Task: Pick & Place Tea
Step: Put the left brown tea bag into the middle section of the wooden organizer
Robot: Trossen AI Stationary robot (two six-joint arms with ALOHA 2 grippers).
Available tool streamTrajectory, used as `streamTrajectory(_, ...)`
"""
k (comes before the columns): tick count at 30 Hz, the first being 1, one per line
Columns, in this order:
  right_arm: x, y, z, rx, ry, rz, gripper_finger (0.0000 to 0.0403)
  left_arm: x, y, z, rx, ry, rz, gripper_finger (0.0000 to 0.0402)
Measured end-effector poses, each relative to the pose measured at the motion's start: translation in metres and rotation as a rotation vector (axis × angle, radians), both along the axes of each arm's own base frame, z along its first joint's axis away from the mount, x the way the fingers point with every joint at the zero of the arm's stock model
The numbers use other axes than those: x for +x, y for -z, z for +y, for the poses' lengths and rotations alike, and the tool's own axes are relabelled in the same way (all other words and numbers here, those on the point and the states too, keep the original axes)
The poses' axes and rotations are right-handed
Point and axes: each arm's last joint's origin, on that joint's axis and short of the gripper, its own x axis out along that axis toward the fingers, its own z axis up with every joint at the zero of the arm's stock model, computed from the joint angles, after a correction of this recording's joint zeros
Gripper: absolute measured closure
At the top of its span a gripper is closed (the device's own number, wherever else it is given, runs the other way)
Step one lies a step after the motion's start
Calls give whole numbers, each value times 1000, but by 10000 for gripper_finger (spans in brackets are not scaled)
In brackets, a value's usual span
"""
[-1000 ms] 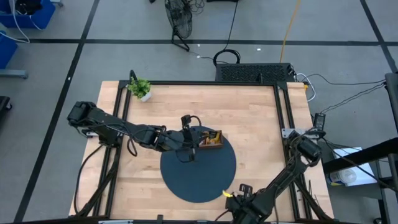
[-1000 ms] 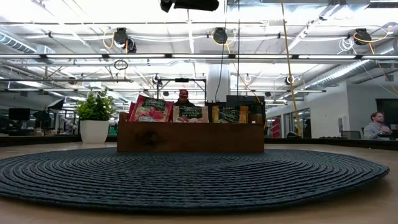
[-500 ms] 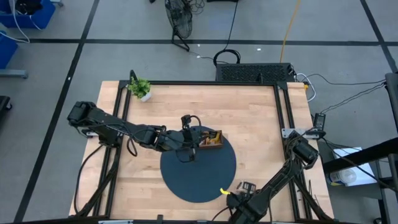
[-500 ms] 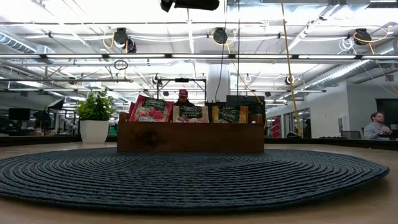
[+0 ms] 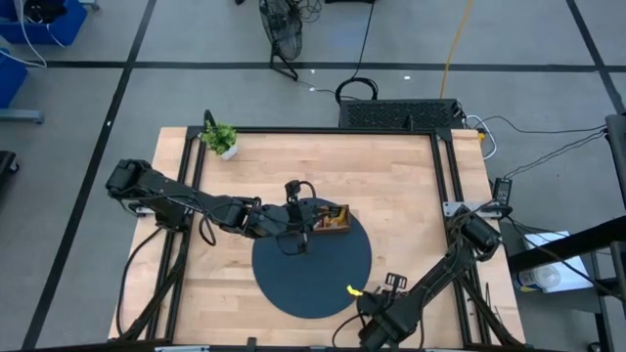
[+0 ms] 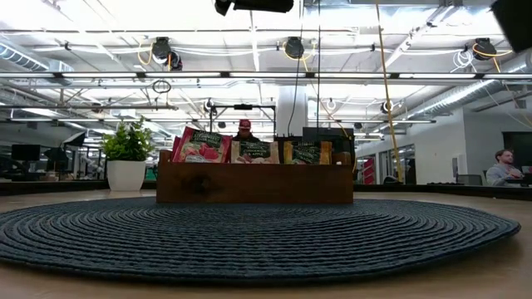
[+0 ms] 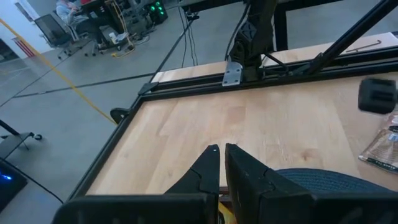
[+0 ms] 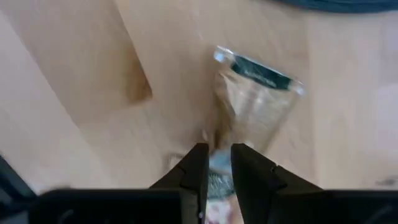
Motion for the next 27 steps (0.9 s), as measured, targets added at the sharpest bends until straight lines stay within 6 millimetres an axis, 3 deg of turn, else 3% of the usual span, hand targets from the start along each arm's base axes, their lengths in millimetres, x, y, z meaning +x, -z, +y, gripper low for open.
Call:
streamTrajectory(4, 0, 11, -2, 38, -8, -8, 315, 0, 0, 0, -1, 0, -2, 371)
streamTrajectory(11, -7, 28, -20, 45, 57, 129, 203, 0, 0, 0, 0, 0, -2, 371)
streamTrajectory(14, -6, 31, -23, 58, 54, 135, 174, 0, 0, 0, 0, 0, -2, 371)
streamTrajectory(19, -3, 30, -29, 83, 66, 174, 170, 0, -1, 0, -2, 0, -6, 371)
streamTrajectory(27, -2, 14, -42, 89, 99, 181, 204, 1, -2, 0, -6, 0, -23, 371)
